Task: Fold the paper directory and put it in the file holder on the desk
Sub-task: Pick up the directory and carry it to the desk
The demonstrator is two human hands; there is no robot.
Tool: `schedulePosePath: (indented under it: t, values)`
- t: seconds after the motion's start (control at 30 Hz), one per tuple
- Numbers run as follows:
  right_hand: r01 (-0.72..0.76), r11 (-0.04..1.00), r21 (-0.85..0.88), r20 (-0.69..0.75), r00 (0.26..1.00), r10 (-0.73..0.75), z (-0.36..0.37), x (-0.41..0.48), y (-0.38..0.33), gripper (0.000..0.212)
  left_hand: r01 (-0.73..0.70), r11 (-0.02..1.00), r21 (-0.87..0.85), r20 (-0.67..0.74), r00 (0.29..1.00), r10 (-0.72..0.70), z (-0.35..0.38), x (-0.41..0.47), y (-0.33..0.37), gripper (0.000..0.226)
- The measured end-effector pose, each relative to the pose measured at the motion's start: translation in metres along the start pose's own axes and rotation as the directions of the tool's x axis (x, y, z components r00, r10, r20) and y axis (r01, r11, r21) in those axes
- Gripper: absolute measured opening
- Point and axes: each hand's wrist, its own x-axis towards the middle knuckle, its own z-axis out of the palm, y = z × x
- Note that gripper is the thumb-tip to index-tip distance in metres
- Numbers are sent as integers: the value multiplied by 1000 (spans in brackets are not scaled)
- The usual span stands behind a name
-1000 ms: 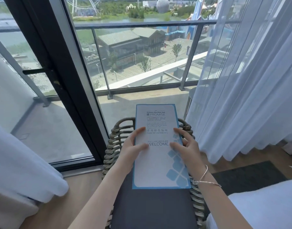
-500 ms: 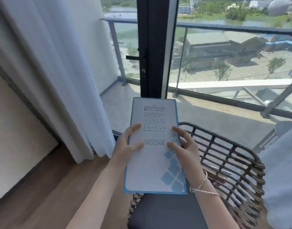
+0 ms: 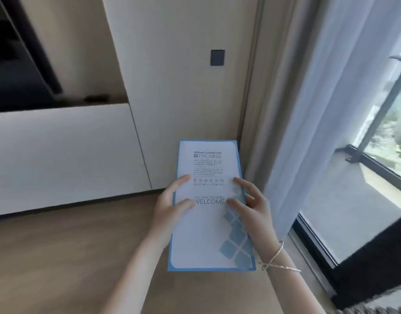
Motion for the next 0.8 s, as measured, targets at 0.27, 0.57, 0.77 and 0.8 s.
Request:
schedulePosePath:
  t: [0.27,0.57,0.77,0.8]
  values:
    - [1,999,-50,394,919,19,247,40,34,45,-86,996,9,-398,914,83,-232,-13,15,58]
    - [-75,994,-79,793,600,109,482,4,72,43,-109,993,43,-810,578,99,-417,-105,12,56]
    - [-88,984,-154,934,312,174,605,-42,113,46,-72,997,27,-967,250,44,-485,-173,-5,55]
    - [-96,981,-167,945,268,187,626,-48,119,46,-58,998,22,-980,194,33,-496,-180,-7,54]
